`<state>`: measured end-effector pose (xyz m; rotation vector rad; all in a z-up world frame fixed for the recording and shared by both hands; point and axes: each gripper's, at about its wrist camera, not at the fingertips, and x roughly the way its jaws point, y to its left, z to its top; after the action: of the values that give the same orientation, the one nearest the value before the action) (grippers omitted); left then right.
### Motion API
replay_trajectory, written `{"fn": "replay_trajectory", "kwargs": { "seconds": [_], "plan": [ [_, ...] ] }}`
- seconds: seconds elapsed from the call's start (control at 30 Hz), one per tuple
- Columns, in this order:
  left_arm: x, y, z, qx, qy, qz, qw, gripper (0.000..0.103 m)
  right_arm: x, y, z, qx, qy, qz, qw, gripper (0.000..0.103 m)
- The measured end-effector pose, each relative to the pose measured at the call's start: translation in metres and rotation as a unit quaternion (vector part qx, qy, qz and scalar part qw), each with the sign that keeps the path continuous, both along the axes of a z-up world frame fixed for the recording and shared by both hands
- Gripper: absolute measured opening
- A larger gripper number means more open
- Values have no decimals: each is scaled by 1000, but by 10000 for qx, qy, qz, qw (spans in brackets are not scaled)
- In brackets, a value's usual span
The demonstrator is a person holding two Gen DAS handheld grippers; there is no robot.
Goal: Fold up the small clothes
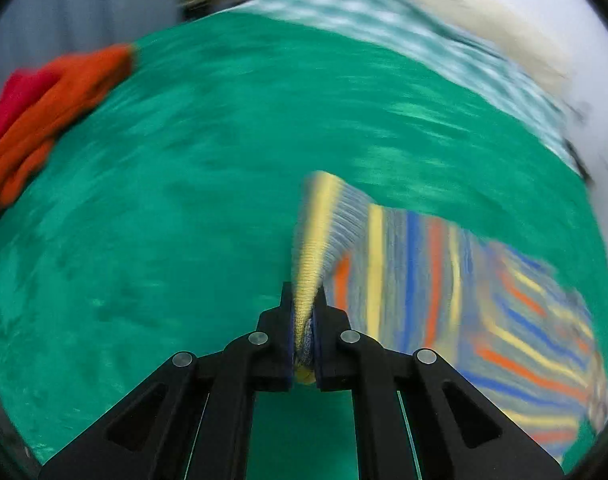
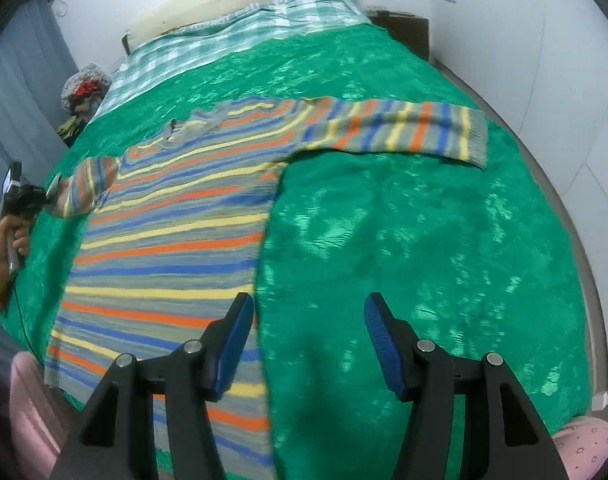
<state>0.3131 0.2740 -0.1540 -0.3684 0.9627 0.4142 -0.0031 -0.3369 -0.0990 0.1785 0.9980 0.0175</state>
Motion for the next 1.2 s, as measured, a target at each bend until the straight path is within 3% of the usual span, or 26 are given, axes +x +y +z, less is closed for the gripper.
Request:
{"fn": "replay_trajectory", "kwargs": {
  "seconds": [0.07, 0.3, 0.4, 0.57, 0.7, 0.77, 0.87, 0.93, 1.0, 1.1, 1.2],
  "plan": [
    [-2, 21, -16, 62, 156, 197, 9997, 5, 7, 11, -3, -46, 69, 107, 9999, 58],
    [-6, 16, -45, 166, 367, 103, 9991, 5, 15, 34, -4, -244, 99, 304, 9992, 58],
    [-9, 26, -49, -51, 379, 263, 9989, 5, 15, 38, -5, -283, 123, 305, 9991, 58],
    [-13, 37, -58, -42, 415, 202, 9989, 6, 9, 42, -15, -436, 275, 358, 9980, 58],
    [-24, 57, -53, 275, 514, 663, 9961, 11, 3, 42, -17, -577, 286, 306, 9975, 58],
    [-43, 75, -52, 183, 604, 1003, 9930, 11, 0, 38, -17, -638, 303, 246, 9972, 65],
    [-74, 66, -39, 351, 502, 990, 9932, 19, -4, 32, -22, -749, 388, 101, 9964, 81],
    [-94, 42, -27, 432, 360, 692, 9960, 47, -3, 28, -25, -924, 464, 12, 9946, 83],
    [-116, -3, -12, 521, 203, 139, 9983, 56, -1, 26, -23, -1010, 457, 1, 9938, 83],
    [-136, -78, 0, 278, 100, -1030, 9942, 59, 10, 31, -10, -1138, 375, 227, 9925, 83],
    [-157, -153, 1, 194, 99, -2161, 9761, 58, 26, 53, -6, -1100, 511, 900, 9885, 83]
  ]
}}
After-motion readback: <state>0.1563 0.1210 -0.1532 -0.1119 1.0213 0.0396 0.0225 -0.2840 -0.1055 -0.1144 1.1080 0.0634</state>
